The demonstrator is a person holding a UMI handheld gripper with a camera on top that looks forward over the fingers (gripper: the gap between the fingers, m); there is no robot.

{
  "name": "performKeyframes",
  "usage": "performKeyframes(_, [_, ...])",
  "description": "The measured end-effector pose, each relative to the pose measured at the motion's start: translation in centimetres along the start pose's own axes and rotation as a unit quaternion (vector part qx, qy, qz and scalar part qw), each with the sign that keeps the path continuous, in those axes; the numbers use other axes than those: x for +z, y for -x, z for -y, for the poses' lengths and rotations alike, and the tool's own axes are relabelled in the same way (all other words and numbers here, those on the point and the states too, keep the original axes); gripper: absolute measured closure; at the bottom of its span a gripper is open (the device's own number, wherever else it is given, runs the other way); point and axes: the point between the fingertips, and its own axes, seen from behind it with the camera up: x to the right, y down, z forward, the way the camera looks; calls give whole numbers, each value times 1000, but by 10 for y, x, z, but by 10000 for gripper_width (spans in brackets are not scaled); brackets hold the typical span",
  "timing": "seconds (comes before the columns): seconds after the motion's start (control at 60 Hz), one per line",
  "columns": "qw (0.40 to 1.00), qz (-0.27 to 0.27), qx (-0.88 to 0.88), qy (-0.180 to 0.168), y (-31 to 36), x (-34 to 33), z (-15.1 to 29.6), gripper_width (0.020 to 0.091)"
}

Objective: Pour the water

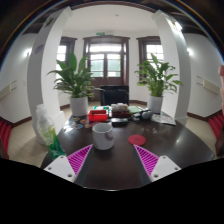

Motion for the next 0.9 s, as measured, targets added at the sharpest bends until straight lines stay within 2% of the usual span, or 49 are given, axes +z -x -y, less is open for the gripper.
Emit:
performKeyframes(0.167, [998,66,19,-6,108,-15,-40,291])
performKeyframes(0.35, [991,120,58,-22,189,-3,-38,297])
performKeyframes(0.717, [994,106,13,-38,236,75,-9,301])
performKeyframes(0.783, [993,109,17,-36,240,82,-6,332])
performKeyframes(0.9, [992,112,32,-38,244,90,3,465])
